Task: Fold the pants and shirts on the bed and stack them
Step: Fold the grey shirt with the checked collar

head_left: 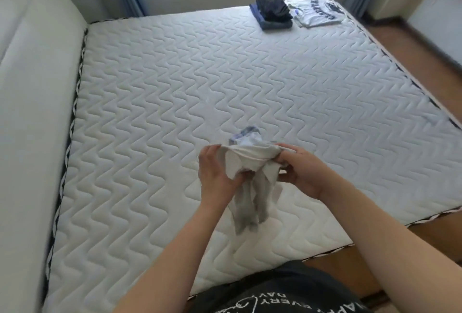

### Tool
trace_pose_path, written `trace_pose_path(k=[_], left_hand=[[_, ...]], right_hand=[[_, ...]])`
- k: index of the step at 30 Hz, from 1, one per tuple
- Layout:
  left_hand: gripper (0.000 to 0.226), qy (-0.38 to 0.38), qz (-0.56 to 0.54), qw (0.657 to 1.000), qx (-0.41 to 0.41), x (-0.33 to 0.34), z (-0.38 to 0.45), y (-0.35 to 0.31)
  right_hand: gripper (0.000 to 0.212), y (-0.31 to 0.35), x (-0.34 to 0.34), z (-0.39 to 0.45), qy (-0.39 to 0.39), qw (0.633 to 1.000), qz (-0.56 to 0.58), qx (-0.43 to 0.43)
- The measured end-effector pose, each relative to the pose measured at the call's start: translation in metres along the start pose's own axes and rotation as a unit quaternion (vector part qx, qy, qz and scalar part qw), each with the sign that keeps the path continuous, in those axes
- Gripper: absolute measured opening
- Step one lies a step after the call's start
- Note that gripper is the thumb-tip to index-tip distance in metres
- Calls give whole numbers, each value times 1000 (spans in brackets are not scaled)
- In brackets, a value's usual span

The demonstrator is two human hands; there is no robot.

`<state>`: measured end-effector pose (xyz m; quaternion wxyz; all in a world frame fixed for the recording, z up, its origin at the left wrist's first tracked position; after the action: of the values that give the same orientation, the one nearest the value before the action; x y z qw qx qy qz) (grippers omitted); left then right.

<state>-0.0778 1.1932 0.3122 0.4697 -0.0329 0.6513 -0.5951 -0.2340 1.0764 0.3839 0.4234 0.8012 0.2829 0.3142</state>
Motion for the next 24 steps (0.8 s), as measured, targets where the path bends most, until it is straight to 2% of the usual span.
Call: trace_pose_path(k=[1,2,3,5,6,8,10,14,16,18,20,24], left_hand=[[95,6,-11,1000,-13,-3,9,-2],[92,39,-19,999,-18,-1,18,-2],[79,97,-15,995,-24,1,25,-3],[31,192,1,981,-35,6,32,-9],[9,203,7,979,-32,6,34,-13],[19,196,-5,980,-32,5,35,-18],[25,184,-38,981,-40,0,38,-23],[31,168,-53,983,-50,-17,49,-35],[36,164,-28,985,-31,-27,58,-45],[43,162,7,987,-7,-39,67,-57],[47,162,27,986,11,-50,77,-69],[49,148,138,978,47,-77,104,-93]], right_hand=[[44,9,1,-2,8,1000,16,-3],[46,18,2,-3,15,999,30,-8],[46,26,3,-4,16,999,46,-16],[38,38,1,-1,-11,995,93,-35],[30,42,-1,0,-44,991,117,-44],[17,48,-10,3,-126,978,155,-61],[21,53,-20,5,-178,964,180,-79],[17,60,-28,6,-200,956,182,-112],[14,67,-26,8,-155,966,152,-144],[36,74,-20,11,-120,975,100,-161],[43,78,-15,15,-160,973,-10,-164],[12,92,-11,30,-254,939,-113,-203]])
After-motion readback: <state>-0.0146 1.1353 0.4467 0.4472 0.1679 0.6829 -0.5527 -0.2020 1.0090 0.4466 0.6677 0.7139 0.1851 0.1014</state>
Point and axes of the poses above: each hand's wrist, its own z-axis towards the middle knuckle, its own x-axis out of the palm, y = z × x, the point moved 3 cm from there along z, towards the middle knuckle, and after that the axes turned 3 degrees about y, right-handed, at the moved point
